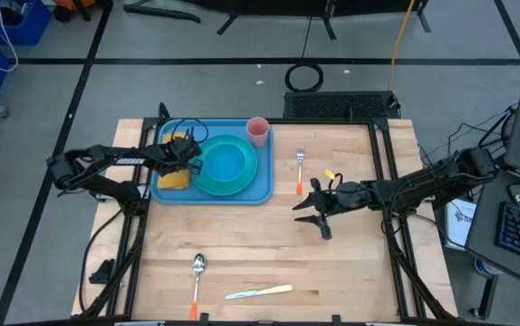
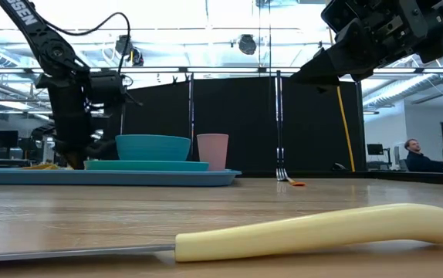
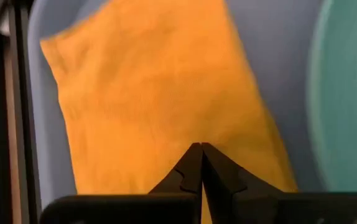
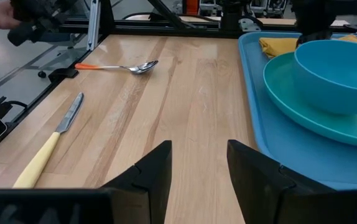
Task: Set up tray
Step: Put the yellow napkin to the left of the green plate on the blue serving tray
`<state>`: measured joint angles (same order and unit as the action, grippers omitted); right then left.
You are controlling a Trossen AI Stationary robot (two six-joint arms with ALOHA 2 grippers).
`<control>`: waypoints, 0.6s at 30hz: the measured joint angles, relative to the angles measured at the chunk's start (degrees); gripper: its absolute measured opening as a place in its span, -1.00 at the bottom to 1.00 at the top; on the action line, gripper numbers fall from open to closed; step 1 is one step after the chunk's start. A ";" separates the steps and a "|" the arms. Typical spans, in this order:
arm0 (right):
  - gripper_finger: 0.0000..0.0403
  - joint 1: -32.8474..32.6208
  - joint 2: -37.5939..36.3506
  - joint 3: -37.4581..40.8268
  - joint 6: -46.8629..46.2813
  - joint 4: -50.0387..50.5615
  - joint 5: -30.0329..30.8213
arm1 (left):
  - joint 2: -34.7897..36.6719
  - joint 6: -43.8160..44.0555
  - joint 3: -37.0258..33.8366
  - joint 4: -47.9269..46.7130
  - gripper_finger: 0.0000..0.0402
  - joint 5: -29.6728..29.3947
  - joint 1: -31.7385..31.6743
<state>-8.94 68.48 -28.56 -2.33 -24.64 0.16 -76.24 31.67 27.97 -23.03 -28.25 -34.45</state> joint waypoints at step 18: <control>-0.29 0.01 0.01 0.00 -0.17 0.00 0.07 | 12.99 9.06 0.17 -17.77 -0.98 8.39 3.16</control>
<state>-8.93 68.49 -28.56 -2.50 -24.64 0.23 -63.25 40.73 28.14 -40.80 -19.86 -31.28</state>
